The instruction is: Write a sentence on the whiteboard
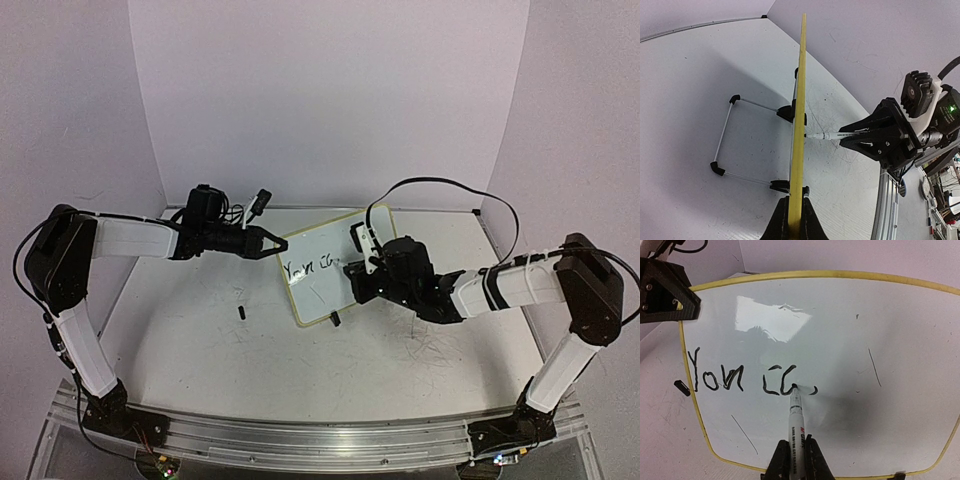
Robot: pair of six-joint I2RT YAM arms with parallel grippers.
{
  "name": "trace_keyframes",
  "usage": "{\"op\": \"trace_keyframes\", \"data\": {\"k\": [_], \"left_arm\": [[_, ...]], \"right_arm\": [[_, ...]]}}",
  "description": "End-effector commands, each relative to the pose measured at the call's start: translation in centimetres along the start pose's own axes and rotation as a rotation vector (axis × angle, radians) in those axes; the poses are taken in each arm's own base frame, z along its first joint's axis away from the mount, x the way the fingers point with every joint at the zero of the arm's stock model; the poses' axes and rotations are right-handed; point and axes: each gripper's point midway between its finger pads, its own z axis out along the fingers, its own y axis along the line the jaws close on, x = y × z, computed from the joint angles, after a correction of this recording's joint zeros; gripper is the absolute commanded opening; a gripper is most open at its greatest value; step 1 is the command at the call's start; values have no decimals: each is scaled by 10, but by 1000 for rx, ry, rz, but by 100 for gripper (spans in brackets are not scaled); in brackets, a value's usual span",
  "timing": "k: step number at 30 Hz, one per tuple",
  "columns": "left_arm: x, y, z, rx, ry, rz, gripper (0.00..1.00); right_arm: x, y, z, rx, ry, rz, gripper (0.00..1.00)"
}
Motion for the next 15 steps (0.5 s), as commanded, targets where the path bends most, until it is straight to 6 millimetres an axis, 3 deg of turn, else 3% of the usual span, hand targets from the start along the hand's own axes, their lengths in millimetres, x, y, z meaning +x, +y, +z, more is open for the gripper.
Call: {"op": "trace_keyframes", "data": {"k": [1,15], "left_arm": [[1,-4,-9,-15,5,9,0],[0,-4,-10,-14,5,9,0]], "right_arm": [[-32,-8,3,39,-82,23,0],[-33,-5,6,29,-79,24,0]]}}
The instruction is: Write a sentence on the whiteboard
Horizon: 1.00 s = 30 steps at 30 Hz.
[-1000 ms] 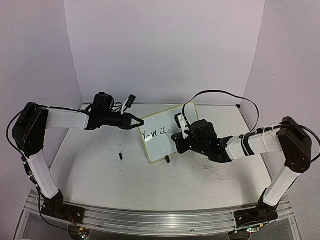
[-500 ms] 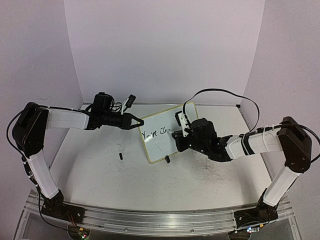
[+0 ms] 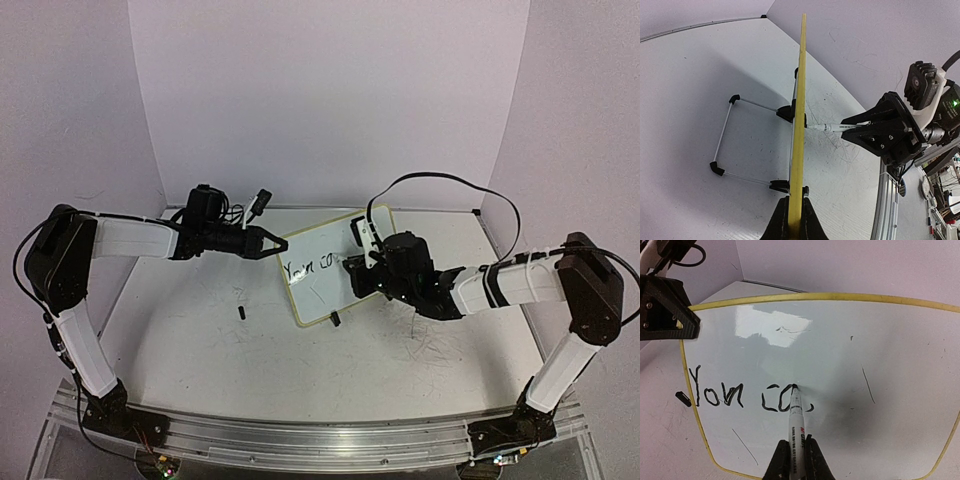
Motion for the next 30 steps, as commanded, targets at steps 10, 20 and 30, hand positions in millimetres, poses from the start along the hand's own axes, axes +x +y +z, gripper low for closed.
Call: {"op": "trace_keyframes", "data": {"k": [10,20,30], "left_arm": [[0,-3,-10,-19,3,13,0],[-2,-5,-11,-20,-1,18,0],[-3,-5,-12,-21,-3,20,0]], "right_arm": [[19,-5,1,15,43,10,0],[36,-7,0,20,91,11,0],[29,-9,-7,27,76,4,0]]}}
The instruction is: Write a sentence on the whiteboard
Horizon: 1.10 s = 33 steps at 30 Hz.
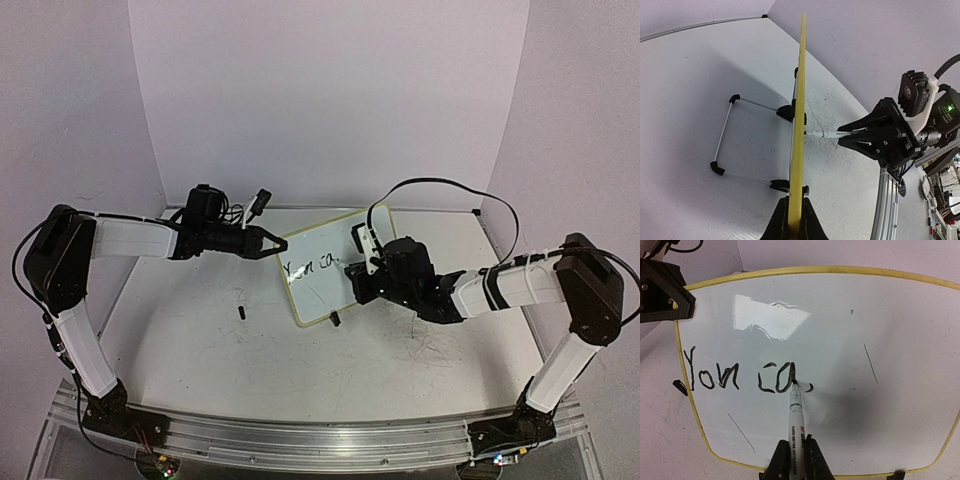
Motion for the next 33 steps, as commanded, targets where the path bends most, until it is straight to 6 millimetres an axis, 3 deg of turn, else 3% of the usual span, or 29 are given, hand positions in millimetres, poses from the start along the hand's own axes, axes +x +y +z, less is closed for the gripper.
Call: {"op": "trace_keyframes", "data": {"k": [1,11,19,33], "left_arm": [[-2,-5,-10,-16,-3,21,0],[-1,-4,-9,-14,0,18,0],[-1,-4,-10,-14,0,14,0],[-3,-6,-10,-11,-3,20,0]], "right_arm": [[8,-7,-7,24,28,1,0],[-19,-3,-28,-13,-59,-23,0],[-36,-2,-11,4,-93,-14,0],[-34,-9,0,43,-86,-6,0]]}}
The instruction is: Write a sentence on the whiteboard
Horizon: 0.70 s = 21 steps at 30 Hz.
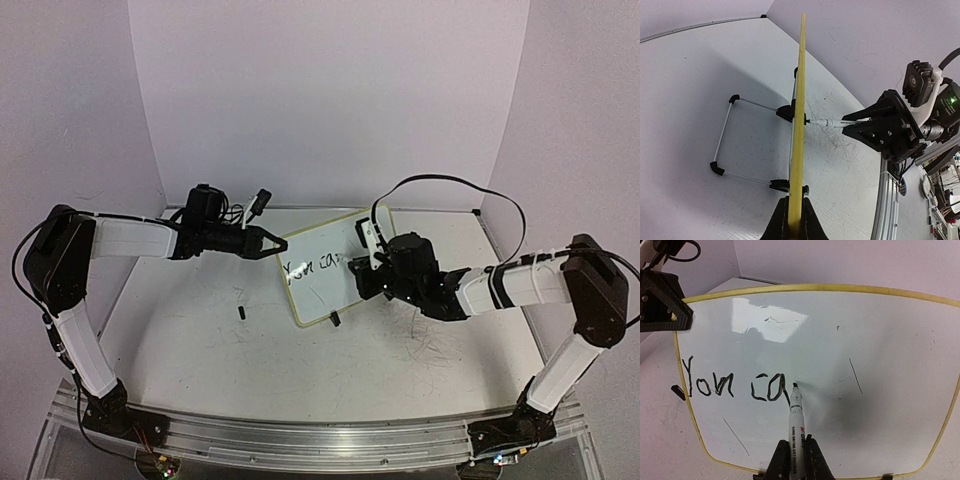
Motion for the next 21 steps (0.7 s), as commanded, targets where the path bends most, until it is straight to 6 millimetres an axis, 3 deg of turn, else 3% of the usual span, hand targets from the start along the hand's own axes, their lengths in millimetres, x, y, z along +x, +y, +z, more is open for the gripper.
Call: {"op": "trace_keyframes", "data": {"k": [1,21], "left_arm": [[-2,-4,-10,-14,-3,11,0],[-3,-5,-10,-14,-4,15,0]], "right_arm": [[-21,-4,7,33,-55,13,0],[21,-9,1,34,40,18,0]]}}
